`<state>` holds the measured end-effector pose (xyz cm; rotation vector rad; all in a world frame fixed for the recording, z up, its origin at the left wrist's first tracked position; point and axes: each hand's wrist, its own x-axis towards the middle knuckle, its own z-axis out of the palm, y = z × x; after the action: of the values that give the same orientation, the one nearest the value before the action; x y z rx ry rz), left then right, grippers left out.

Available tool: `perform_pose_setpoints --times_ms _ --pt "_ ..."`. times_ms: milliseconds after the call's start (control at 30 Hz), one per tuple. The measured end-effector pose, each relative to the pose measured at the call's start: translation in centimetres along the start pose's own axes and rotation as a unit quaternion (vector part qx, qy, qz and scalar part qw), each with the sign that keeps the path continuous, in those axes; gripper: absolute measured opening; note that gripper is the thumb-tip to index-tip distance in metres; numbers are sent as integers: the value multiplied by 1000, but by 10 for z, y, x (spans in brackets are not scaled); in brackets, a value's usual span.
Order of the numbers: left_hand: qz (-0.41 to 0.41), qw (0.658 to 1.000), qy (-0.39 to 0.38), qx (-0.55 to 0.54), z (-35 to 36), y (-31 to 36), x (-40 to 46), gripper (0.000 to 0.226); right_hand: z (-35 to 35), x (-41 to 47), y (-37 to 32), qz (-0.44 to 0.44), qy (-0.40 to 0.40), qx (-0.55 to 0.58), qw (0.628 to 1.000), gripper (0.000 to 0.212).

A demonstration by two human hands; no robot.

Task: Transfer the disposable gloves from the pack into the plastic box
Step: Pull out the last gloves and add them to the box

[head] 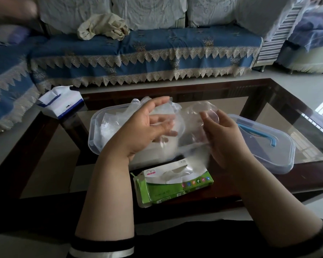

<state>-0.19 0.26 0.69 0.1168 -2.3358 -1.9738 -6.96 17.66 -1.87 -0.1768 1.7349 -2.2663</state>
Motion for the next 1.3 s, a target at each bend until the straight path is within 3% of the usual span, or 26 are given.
perform_pose_setpoints --times_ms 67,167,333,434,500,600,734,867,934,1000,1067,1134,1200,1234,1301 --pt "-46 998 48 5 -1 -1 1 52 6 -1 -1 -41 18 -83 996 8" --pt "-81 993 78 28 -5 -4 2 48 16 0 -5 -51 14 -96 994 9" --pt "-137 989 26 45 -8 0 1 51 28 4 -17 -76 -24 -61 995 9" --pt "-85 996 36 6 -4 2 4 48 34 10 -24 -93 -33 -64 993 9" --pt "-21 993 109 -33 -3 -2 11 37 37 16 -24 -102 -16 -134 986 8" --pt "30 955 256 -144 -11 -5 16 23 48 28 -20 -80 -8 -196 977 11" --pt "51 909 407 -75 -28 -8 18 13 67 52 -15 -84 -29 -273 958 10" --pt "91 830 532 -140 -49 -12 15 12 95 82 -5 -99 -72 -401 908 16" --pt "132 817 560 -33 -54 -12 13 11 109 93 5 -93 -93 -472 872 26" --pt "122 839 515 130 -55 -13 16 11 120 100 16 -92 -95 -543 829 31" --pt "29 875 391 284 -51 -16 22 15 127 102 26 -90 -104 -592 794 28" --pt "-73 885 241 392 -43 -22 26 27 135 100 33 -71 -109 -657 743 34" --pt "-142 874 125 448 -38 -29 27 38 142 98 42 -60 -116 -742 658 53" --pt "-167 872 87 452 -39 -31 28 37 141 100 46 -75 -128 -768 623 52" --pt "-212 872 31 439 -43 -36 32 33 136 101 47 -87 -175 -767 611 42"
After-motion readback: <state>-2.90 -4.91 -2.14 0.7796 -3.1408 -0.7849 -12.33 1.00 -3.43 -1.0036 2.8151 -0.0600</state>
